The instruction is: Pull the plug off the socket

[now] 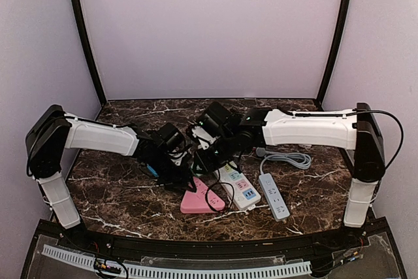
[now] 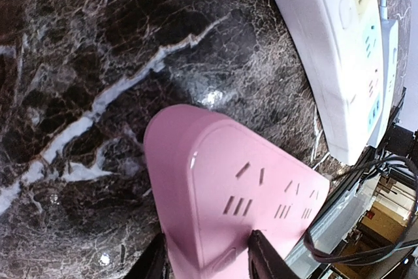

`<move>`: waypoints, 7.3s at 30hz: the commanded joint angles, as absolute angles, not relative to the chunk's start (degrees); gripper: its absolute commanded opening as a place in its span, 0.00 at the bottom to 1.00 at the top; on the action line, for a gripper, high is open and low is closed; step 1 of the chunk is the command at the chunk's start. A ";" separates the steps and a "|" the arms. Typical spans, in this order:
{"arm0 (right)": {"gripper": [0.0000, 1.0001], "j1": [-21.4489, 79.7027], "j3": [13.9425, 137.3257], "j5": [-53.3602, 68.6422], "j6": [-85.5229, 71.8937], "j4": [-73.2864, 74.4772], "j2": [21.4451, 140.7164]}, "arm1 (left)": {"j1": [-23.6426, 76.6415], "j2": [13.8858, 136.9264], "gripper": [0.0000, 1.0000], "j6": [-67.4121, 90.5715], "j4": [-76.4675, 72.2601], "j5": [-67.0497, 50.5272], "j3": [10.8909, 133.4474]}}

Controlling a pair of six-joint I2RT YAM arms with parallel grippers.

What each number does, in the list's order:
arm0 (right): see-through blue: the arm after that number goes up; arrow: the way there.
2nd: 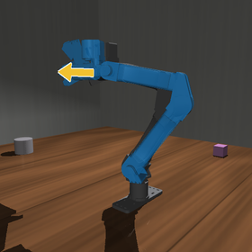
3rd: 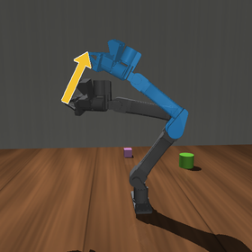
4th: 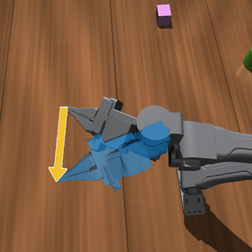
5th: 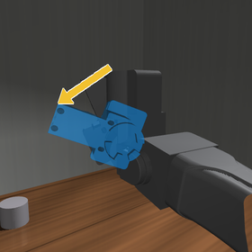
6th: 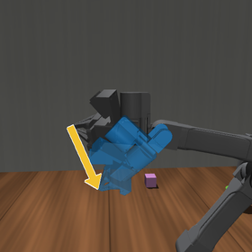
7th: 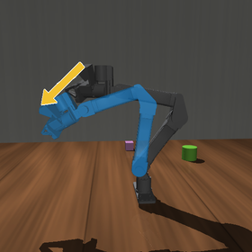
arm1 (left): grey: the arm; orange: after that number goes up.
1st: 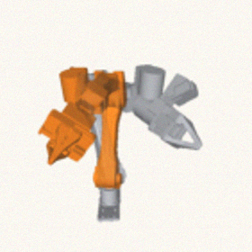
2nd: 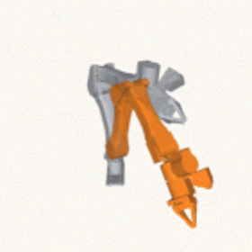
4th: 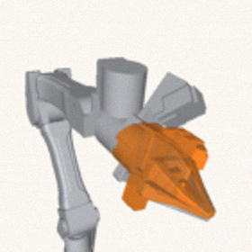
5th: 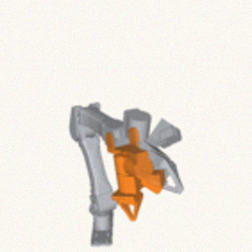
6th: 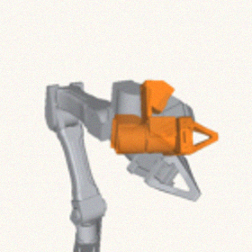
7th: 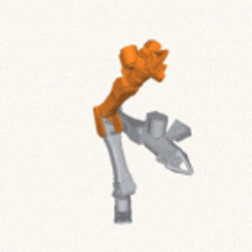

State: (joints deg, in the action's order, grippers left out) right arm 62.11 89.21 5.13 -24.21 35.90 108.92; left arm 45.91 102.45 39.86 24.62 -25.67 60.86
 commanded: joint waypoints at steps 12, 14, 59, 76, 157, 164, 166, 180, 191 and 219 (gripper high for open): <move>0.01 52.17 83.09 6.76 -24.87 28.66 99.28 | 47.89 103.92 0.41 36.62 38.03 -16.71 65.08; 0.01 49.93 82.61 6.99 -24.96 28.60 97.73 | 47.83 102.84 0.41 36.09 39.14 -16.48 67.96; 0.03 -5.97 97.48 29.08 -28.44 19.35 124.93 | 47.20 92.25 0.42 37.68 35.97 -16.36 78.46; 0.07 -8.96 112.49 31.80 -29.60 23.15 136.03 | 47.18 93.08 0.43 38.09 37.22 -15.69 79.45; 0.82 51.25 101.95 7.07 -9.19 25.37 119.04 | 20.09 76.67 0.48 59.59 0.07 -27.79 35.71; 0.80 54.96 110.78 7.42 -9.65 27.61 127.12 | 19.69 78.78 0.49 66.45 -14.72 -30.58 28.20; 0.79 56.10 112.92 7.13 -9.35 28.07 129.05 | 19.69 79.44 0.49 67.38 -16.83 -30.87 27.11; 0.73 57.76 125.43 2.60 -9.36 31.35 140.67 | 19.69 82.32 0.49 68.25 -20.34 -31.12 24.43; 0.44 58.64 127.06 1.58 -11.06 31.03 143.28 | 19.69 84.54 0.52 68.49 -22.84 -31.44 23.99; 0.03 59.09 114.45 -6.98 -20.74 29.82 135.36 | 19.77 86.85 0.17 72.61 -33.35 -34.95 25.25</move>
State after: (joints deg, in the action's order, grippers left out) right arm 58.78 116.29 -4.45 -19.18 26.98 137.01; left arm 20.08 87.11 73.60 -33.95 -33.54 23.97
